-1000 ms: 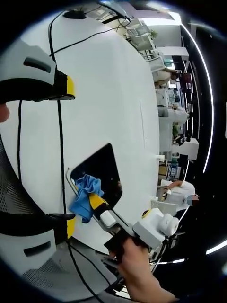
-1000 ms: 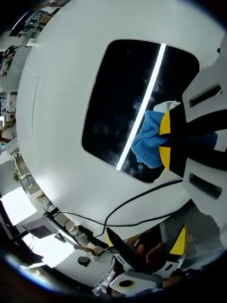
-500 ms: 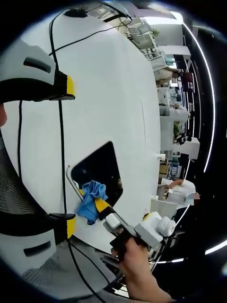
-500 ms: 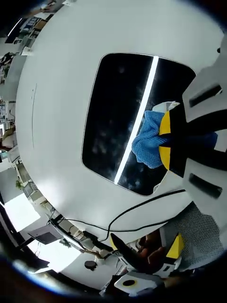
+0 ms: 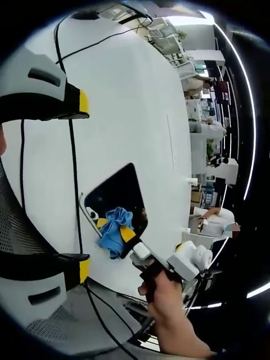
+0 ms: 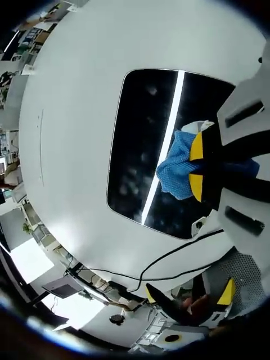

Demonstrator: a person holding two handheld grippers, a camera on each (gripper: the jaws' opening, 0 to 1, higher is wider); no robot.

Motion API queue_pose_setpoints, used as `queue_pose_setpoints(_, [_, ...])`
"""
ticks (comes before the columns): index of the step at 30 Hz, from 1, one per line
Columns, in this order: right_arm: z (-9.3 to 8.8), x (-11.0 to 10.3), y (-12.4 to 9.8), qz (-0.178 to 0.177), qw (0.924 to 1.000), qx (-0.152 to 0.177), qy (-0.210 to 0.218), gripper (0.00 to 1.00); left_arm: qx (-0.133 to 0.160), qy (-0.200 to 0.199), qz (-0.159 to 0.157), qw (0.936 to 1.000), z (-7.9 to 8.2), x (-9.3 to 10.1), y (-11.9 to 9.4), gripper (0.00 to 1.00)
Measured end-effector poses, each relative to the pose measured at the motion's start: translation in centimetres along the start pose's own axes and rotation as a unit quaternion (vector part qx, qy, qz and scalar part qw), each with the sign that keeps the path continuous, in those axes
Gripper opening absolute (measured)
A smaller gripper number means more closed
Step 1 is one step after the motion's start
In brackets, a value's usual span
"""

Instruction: Wipe the mirror surface with the cleaning cloth until all visible marks leave the cleaned area.

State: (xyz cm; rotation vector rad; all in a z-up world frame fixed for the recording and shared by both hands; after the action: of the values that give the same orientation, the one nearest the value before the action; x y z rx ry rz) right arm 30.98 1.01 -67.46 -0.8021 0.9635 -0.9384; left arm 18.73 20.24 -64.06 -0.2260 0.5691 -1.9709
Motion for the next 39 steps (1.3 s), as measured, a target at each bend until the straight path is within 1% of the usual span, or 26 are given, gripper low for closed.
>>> queue_pose_setpoints(3, [0.8,0.0,0.3,-0.005,0.9999,0.004,-0.008,0.00,0.005,-0.004,0.004,1.0000,-0.1,-0.2,0.0,0.99])
queue_pose_setpoints(8, [2.7,0.4,1.3,-0.018,0.9998,0.011,-0.006,0.00,0.009,-0.001,0.001,1.0000,0.0,-0.2,0.1,0.99])
queue_pose_setpoints(11, [4.0,0.7,2.1,-0.027,0.9993,0.019,-0.016,0.00,0.010,-0.005,0.004,0.9999,0.0,-0.3,0.1,0.99])
queue_pose_setpoints(14, [4.9,1.0,2.4,-0.029,0.9993,0.020,-0.007,0.00,0.012,-0.006,0.005,0.9999,0.0,-0.4,0.1,0.99])
queue_pose_setpoints(16, [5.1,0.8,2.2,-0.031,0.9992,0.023,-0.010,0.00,0.012,-0.006,0.005,0.9999,-0.1,-0.4,0.2,0.99])
queue_pose_setpoints(19, [5.7,0.8,2.5,-0.036,0.9988,0.026,-0.021,0.00,0.013,-0.008,0.008,0.9998,-0.2,-0.6,0.3,0.99])
queue_pose_setpoints(29, [7.3,0.9,3.4,-0.043,0.9979,0.036,-0.033,0.01,0.012,-0.009,0.011,0.9998,-0.2,-0.7,0.4,0.99])
queue_pose_setpoints(33, [7.8,0.9,3.6,-0.041,0.9979,0.030,-0.041,0.00,0.010,-0.009,0.011,0.9999,-0.2,-0.7,0.4,0.99])
queue_pose_setpoints(35, [7.8,0.9,3.6,-0.041,0.9982,0.031,-0.032,0.00,0.009,-0.009,0.010,0.9999,-0.3,-0.6,0.4,0.99])
queue_pose_setpoints(36, [7.8,0.8,3.5,-0.040,0.9981,0.032,-0.034,0.00,0.008,-0.009,0.009,0.9999,-0.3,-0.6,0.4,0.99])
queue_pose_setpoints(39, [8.1,1.1,4.1,-0.041,0.9981,0.035,-0.030,0.01,0.008,-0.009,0.010,0.9999,-0.2,-0.6,0.4,0.99])
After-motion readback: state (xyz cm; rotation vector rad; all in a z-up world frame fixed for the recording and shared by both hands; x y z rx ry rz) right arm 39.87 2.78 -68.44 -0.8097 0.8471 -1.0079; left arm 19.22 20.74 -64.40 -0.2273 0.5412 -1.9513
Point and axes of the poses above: the point that each gripper's makers call its tool centre point, and the gripper's own axes: y roughly forward along the fingers, x roughly to its right, z roughly out of its top, the point moved 7 cm from there along -y, roughly backward along the fingers, and after that the axes turned 14 degrees about y, right-handed, at the moved point
